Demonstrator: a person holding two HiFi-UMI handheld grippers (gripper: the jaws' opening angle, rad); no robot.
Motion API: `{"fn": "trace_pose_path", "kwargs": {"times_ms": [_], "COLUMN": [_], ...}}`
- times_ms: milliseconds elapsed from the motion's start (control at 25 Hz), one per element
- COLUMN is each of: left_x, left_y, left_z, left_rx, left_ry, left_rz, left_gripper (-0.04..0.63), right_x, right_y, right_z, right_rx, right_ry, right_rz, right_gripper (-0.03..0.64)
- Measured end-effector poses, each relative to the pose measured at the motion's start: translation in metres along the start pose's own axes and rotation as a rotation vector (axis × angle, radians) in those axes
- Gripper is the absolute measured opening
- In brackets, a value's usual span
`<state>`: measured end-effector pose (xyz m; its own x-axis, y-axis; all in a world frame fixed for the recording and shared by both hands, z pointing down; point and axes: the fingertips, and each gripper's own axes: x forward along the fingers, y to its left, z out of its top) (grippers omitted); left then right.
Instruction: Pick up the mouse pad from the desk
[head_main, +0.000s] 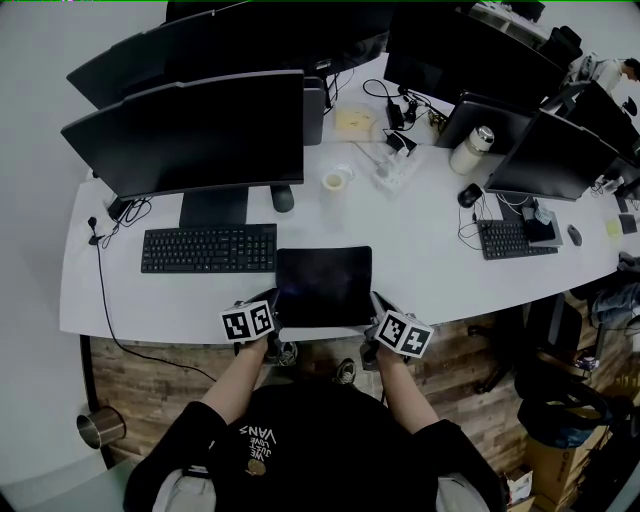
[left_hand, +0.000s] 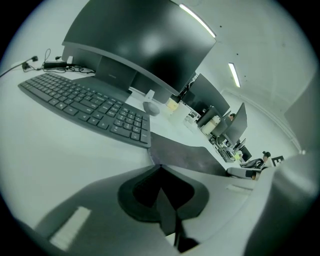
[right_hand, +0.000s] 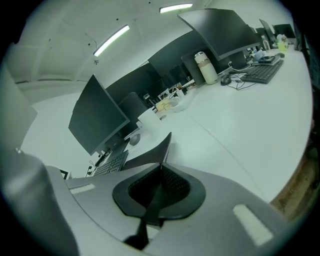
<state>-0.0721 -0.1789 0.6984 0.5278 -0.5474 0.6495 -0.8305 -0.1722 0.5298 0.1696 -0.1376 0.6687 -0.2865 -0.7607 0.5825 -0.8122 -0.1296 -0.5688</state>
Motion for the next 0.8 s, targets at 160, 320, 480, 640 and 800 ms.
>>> {"fn": "trace_pose_path", "kwargs": {"times_ms": [160,320,480,640,800], "left_x": [-0.004,-0.007,-0.01,-0.011,-0.012], "left_y": [-0.008,-0.008,-0.003,0.0,0.003], "left_z": [0.002,0.002,-0.001,-0.004,-0.009], "left_rx": [0.004,0.008,-0.002,-0.01,-0.016], "left_ry": [-0.015,-0.031,-0.029,-0.031,-0.029], "left_rz": [-0.033,-0.025,-0.014,-0.009,-0.006], "left_gripper": [0.0,0.0,0.0,0.0,0.0], "right_x": [-0.005,-0.008,-0.01,-0.013,-0.017], "right_y": [0.005,0.008,0.011,0.016,0.025], "right_z": [0.003,0.005,0.005,0.009,0.014], "right_rx": [0.025,0.032,0.039,0.053,0.062], "right_ry": [-0.023,-0.032,-0.037,-0.05,-0.067], "right_rz": [0.023,0.038,0.049,0.076,0.113], "right_gripper": [0.011,0.011,0.011,0.011,0.011]}}
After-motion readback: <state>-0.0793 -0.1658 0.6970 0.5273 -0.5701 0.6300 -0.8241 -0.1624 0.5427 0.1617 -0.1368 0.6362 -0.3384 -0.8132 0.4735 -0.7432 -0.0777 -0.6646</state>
